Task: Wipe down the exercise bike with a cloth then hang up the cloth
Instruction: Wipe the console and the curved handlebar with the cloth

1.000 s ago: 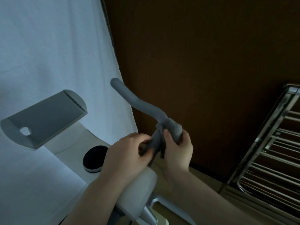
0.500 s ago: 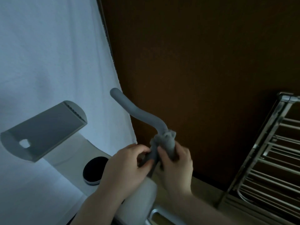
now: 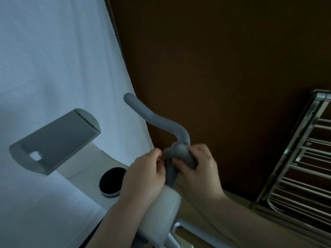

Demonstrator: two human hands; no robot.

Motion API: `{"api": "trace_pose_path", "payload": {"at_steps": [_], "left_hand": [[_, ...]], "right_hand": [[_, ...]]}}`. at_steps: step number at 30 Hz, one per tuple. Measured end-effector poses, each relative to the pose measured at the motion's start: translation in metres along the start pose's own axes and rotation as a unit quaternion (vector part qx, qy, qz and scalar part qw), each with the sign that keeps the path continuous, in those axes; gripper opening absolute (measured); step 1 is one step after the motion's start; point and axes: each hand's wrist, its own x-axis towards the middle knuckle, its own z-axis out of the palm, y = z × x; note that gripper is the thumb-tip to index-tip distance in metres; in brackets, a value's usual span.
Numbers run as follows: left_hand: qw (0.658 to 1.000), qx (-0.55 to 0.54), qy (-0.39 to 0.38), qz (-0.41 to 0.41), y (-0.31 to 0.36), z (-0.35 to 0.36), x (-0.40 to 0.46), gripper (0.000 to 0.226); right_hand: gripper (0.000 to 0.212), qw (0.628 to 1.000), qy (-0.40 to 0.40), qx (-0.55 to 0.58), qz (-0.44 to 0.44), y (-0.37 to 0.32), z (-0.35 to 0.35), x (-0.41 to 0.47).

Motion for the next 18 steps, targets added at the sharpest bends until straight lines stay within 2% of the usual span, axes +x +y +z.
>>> {"api": "trace_pose_path", "payload": {"at_steps": [4, 6, 9, 13, 14, 16, 18], "left_hand": [[1.000, -0.020, -0.005, 0.009, -0.001, -0.001, -0.005, 0.009], [1.000, -0.018, -0.003, 0.004, -0.001, -0.001, -0.004, 0.010], [1.000, -0.018, 0.002, 0.001, -0.001, 0.001, -0.002, 0.013], [1.000, -0.011, 0.001, 0.010, -0.001, 0.000, -0.003, 0.013], [1.000, -0.010, 0.003, 0.011, -0.001, 0.001, -0.003, 0.013], [1.000, -0.008, 0.006, 0.008, -0.001, 0.001, -0.003, 0.013], [1.000, -0.005, 0.010, 0.002, -0.002, 0.003, -0.002, 0.013]], "right_hand": [[0.034, 0.997, 0.051, 0.025, 0.054, 0.000, 0.003, 0.005], [0.023, 0.993, 0.037, 0.091, 0.071, -0.005, 0.012, -0.029], [0.028, 0.978, 0.026, 0.177, 0.103, -0.003, 0.014, -0.033], [0.038, 0.969, 0.080, 0.179, 0.151, 0.000, 0.016, 0.010], [0.035, 0.969, 0.089, 0.171, 0.154, -0.001, 0.019, 0.005], [0.027, 0.972, 0.075, 0.162, 0.153, -0.007, 0.021, -0.022], [0.030, 0.980, 0.050, 0.150, 0.122, -0.009, 0.016, -0.038]]}}
